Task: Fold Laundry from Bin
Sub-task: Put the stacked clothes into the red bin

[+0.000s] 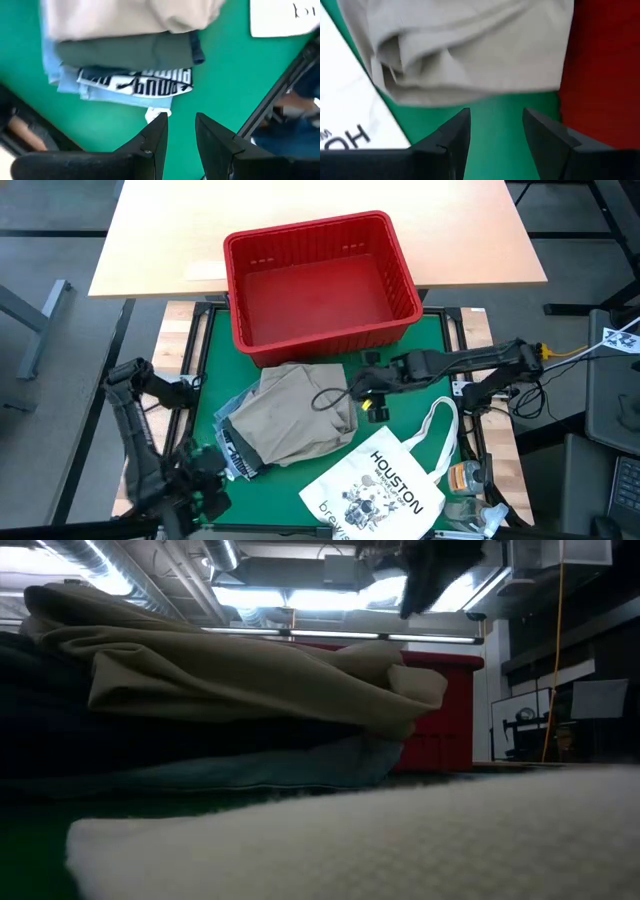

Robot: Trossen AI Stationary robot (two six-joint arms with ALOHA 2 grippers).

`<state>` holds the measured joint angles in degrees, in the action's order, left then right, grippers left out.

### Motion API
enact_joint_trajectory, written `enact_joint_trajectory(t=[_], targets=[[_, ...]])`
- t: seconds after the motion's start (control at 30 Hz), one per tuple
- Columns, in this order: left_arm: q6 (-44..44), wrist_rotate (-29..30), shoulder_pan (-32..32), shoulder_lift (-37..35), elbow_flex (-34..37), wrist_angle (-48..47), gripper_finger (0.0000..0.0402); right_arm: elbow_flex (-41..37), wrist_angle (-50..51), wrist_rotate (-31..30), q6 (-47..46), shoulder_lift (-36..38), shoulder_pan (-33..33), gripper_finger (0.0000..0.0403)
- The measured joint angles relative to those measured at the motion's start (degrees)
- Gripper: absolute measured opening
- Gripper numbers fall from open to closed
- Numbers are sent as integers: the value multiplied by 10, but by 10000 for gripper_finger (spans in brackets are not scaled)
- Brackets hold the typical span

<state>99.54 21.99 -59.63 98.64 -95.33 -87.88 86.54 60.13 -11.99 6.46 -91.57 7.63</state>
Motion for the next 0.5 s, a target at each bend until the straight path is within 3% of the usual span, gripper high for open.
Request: enact_joint_trajectory(t=[0.1, 0.27, 0.37, 0.5], targets=[[90, 7, -38, -1, 1, -25, 94, -76, -29, 16, -9, 53, -25, 182], [264, 7, -102, -1, 20, -14, 94, -229, -164, 74, -59, 136, -70, 182], [264, 3, -106, -1, 36, 23, 94, -294, -233, 102, -82, 156, -89, 182], [221, 19, -78, 3, 66, 36, 94, -335, -253, 100, -121, 154, -93, 182]])
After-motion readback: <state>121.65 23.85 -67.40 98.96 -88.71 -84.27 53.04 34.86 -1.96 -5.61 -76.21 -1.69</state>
